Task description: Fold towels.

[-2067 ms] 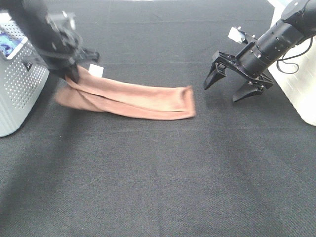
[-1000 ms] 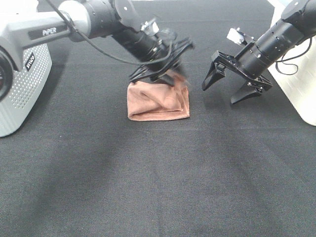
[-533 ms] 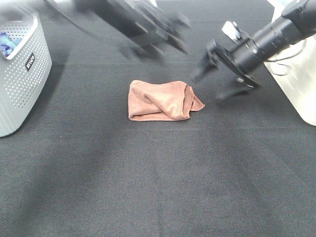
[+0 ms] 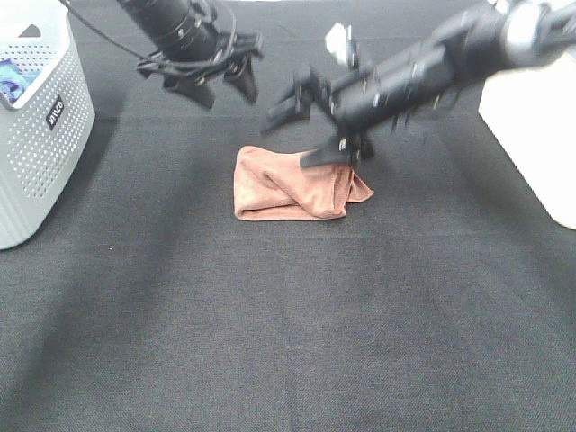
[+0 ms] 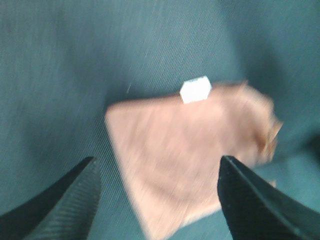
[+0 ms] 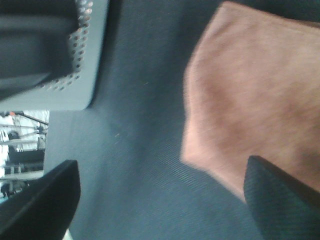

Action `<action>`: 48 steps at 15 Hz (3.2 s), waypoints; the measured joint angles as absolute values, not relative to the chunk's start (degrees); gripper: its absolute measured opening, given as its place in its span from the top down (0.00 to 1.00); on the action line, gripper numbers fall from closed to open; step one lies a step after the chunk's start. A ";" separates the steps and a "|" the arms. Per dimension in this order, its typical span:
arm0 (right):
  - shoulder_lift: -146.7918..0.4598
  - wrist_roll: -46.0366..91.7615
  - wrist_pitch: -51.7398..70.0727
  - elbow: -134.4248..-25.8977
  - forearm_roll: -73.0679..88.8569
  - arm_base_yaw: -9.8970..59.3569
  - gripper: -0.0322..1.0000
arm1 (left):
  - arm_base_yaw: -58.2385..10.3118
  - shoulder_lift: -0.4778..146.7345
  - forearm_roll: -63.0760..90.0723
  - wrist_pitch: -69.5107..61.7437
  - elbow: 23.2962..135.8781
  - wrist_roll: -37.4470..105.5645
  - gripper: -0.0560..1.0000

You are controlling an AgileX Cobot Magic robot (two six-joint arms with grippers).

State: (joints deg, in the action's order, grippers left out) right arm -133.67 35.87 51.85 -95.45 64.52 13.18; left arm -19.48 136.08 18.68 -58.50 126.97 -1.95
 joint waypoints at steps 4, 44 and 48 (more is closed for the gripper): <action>-138.25 36.10 49.56 -95.91 62.40 9.05 0.16 | -19.48 136.08 18.28 -62.97 126.97 -1.89 0.34; -20.63 12.38 67.44 -35.58 16.96 4.01 0.17 | -31.00 25.84 -6.42 -69.79 40.51 -19.19 0.34; -8.48 10.60 67.21 -31.57 11.69 4.01 0.17 | -31.00 4.64 -6.02 -66.58 33.98 -13.35 0.34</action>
State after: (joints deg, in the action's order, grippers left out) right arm -8.48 10.60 67.21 -31.57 11.69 4.01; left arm -31.00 4.64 -6.02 -66.58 33.98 -13.35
